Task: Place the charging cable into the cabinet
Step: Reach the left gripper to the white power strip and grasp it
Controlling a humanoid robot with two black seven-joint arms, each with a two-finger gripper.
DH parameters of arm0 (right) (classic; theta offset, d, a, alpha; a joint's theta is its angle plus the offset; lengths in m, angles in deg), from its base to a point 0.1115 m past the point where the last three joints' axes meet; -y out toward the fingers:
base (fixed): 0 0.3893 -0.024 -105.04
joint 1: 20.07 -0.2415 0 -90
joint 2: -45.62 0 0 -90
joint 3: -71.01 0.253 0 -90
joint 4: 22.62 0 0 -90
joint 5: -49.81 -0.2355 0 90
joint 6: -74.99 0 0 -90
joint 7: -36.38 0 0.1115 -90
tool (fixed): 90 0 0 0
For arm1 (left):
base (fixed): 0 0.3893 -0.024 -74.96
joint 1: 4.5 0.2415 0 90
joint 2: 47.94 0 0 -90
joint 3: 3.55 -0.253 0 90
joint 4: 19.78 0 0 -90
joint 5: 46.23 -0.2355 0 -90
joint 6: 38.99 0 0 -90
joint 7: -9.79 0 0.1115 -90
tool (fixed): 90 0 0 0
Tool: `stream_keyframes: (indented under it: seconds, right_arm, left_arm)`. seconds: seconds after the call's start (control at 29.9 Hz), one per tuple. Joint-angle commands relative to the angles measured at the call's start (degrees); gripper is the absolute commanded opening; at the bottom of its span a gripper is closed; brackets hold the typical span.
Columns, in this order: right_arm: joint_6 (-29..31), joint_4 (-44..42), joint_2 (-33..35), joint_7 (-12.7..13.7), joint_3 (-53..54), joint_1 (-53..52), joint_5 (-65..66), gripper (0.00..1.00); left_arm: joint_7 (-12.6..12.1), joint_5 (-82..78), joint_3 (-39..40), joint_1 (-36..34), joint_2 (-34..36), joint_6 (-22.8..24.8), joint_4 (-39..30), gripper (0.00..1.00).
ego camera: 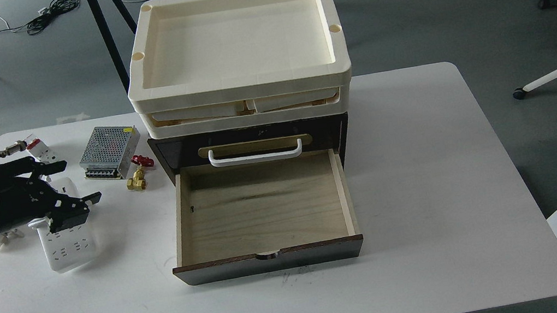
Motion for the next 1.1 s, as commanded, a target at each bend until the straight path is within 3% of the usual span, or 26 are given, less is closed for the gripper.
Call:
stream_keyframes:
  seconds: [0.0, 0.3, 0.47, 0.74, 1.0, 1.07]
  right_arm:
    - [0.01, 0.03, 0.03, 0.00, -0.04, 0.47, -0.08, 0.99]
    - [0.01, -0.15, 0.29, 0.00, 0.05, 1.09, -0.09, 0.99]
    - [0.01, -0.06, 0.29, 0.00, 0.05, 1.26, -0.09, 0.99]
    - [0.01, -0.15, 0.29, 0.00, 0.05, 1.70, -0.09, 0.99]
    - [0.01, -0.24, 0.29, -0.08, 0.05, 2.41, -0.09, 0.99]
    - [0.01, -0.32, 0.29, -0.08, 0.05, 2.49, -0.09, 0.99]
  left_arm:
    - [-0.01, -0.44, -1.63, 0.22, -3.57, 0.10, 5.42, 0.99]
    - [-0.01, -0.71, -6.21, 3.73, -7.18, 0.45, 12.89, 0.97]
    - [-0.01, -0.71, -6.30, 5.58, -8.76, 0.45, 17.46, 0.82]
    - [-0.01, -0.71, -6.30, 8.13, -11.40, 0.45, 23.97, 0.77]
    - [-0.01, -0.62, -6.30, 8.48, -12.63, 0.62, 25.30, 0.67]
    - [-0.01, -0.53, -6.21, 8.48, -12.63, 0.54, 25.30, 0.61]
